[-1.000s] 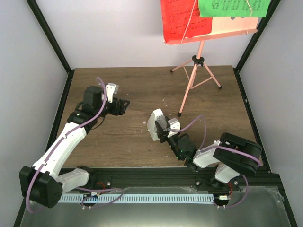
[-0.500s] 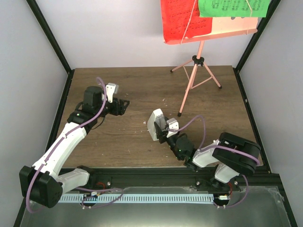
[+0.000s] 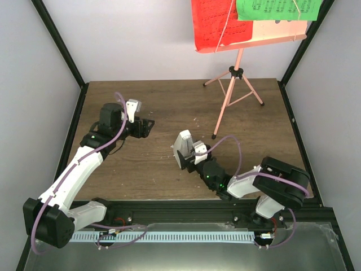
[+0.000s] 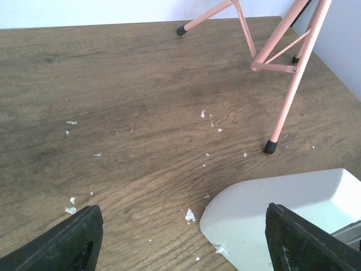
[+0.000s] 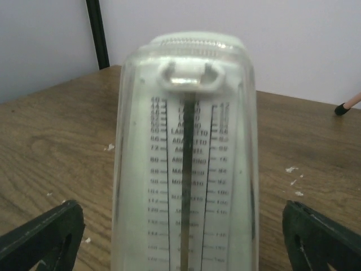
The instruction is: Pack up the instrument practice props
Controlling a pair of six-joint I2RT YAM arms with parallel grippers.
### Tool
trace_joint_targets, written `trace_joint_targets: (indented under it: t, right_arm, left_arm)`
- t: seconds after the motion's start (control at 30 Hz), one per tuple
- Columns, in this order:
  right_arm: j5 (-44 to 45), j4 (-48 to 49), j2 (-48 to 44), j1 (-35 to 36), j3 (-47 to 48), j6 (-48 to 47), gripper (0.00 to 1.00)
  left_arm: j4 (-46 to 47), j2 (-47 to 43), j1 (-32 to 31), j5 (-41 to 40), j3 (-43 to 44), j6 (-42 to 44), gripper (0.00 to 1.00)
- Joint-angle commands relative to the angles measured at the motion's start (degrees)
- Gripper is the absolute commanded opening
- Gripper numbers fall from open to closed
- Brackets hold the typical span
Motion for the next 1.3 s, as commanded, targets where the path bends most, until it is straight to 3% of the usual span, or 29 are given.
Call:
trace_joint_targets:
  t: [0.0,0.13,0.23,0.37,0.47,0.53,0.6,0.67,0.77,1.0,1.17,1.27]
  right_arm:
    - [-2.52,3.44,-2.43,-0.02,-3.46,-1.32,1.0]
    - [-7.04,7.06,-9.16,-0.02,-8.47,-4.21,1.0]
    - [-11.68,6.09,-21.25,-0.02,-12.48,-5.94,1.0]
    - [-17.69,-10.1,-38.4,-1.31,-10.84,-5.97,1.0]
    - [-21.95,-23.6,-45.0,-7.85,-7.59,-1.97,1.0]
    - [-26.66,-31.61,-45.8,-15.97,-4.77,2.83,1.0]
    - [-35.01,-37.41,-44.95,-25.08,-1.85,8.49,1.0]
    - [-46.3,-37.85,-43.82,-33.37,-0.76,12.64,1.0]
    - [-55.82,-34.0,-41.06,-42.61,-1.55,18.01,1.0]
    - [-61.65,-24.39,-38.69,-45.6,-6.35,20.42,1.0]
    - [-62.74,-24.04,-41.4,-45.63,-7.95,19.21,1.0]
    - [-61.62,-25.05,-43.8,-45.67,-8.86,17.93,1.0]
  left_arm:
    - [0.02,-0.7,0.15,-0.65,-0.34,0.64,0.85]
    - [0.42,-1.42,0.07,1.81,-0.42,1.63,0.95]
    - [1.18,-2.39,0.06,4.82,-0.6,1.37,1.0]
    - [3.66,-2.88,0.06,10.2,-0.85,0.74,1.0]
    - [7.91,-3.01,-0.23,16.04,-2.42,0.22,1.0]
    - [8.78,-1.33,-1.61,17.09,-2.02,0.37,1.0]
    - [3.95,2.7,-5.79,16.45,1.78,3.56,0.99]
    - [0.58,5.75,-10.12,14.61,5.64,7.0,0.99]
    - [-3.51,9.96,-13.44,17.19,11.04,13.26,0.99]
    - [-6.53,21.42,-15.18,15.57,18.79,20.7,0.99]
    - [-9.22,26.65,-15.99,19.35,21.16,22.57,0.99]
    - [-8.68,27.13,-17.85,14.66,19.24,23.74,0.97]
